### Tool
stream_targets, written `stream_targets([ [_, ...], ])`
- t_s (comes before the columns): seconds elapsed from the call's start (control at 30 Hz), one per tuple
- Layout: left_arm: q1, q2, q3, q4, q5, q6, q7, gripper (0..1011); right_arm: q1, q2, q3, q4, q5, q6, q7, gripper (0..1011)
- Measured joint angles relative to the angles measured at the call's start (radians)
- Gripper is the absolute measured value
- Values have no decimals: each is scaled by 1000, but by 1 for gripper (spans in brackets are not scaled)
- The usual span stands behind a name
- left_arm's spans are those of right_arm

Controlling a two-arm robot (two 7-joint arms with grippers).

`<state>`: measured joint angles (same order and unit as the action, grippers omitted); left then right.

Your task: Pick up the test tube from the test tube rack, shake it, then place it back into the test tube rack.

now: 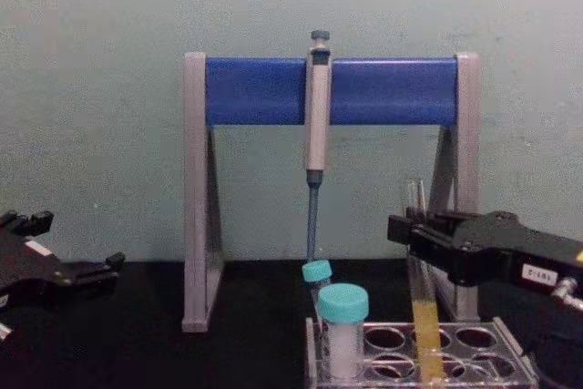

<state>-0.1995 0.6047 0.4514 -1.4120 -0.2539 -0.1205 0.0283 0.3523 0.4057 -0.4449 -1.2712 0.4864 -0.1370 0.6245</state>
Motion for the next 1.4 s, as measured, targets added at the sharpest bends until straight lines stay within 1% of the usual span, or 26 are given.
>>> stream_targets([
  [0.37, 0, 0, 0, 0, 0, 0, 0, 1001, 1, -3, 1, 6, -7, 1, -2, 233],
  [1.2, 0, 0, 0, 0, 0, 0, 0, 1001, 0, -2, 1, 5, -7, 0, -2, 233],
  [1.3, 0, 0, 0, 0, 0, 0, 0, 1001, 0, -2, 1, 5, -7, 0, -2, 259],
  [1.33, 0, 0, 0, 0, 0, 0, 0, 1001, 0, -2, 1, 5, -6, 0, -2, 282],
  [1.37, 0, 0, 0, 0, 0, 0, 0, 1001, 0, -2, 1, 5, -6, 0, -2, 336],
  [1.4, 0, 0, 0, 0, 0, 0, 0, 1001, 0, -2, 1, 5, -6, 0, -2, 358],
])
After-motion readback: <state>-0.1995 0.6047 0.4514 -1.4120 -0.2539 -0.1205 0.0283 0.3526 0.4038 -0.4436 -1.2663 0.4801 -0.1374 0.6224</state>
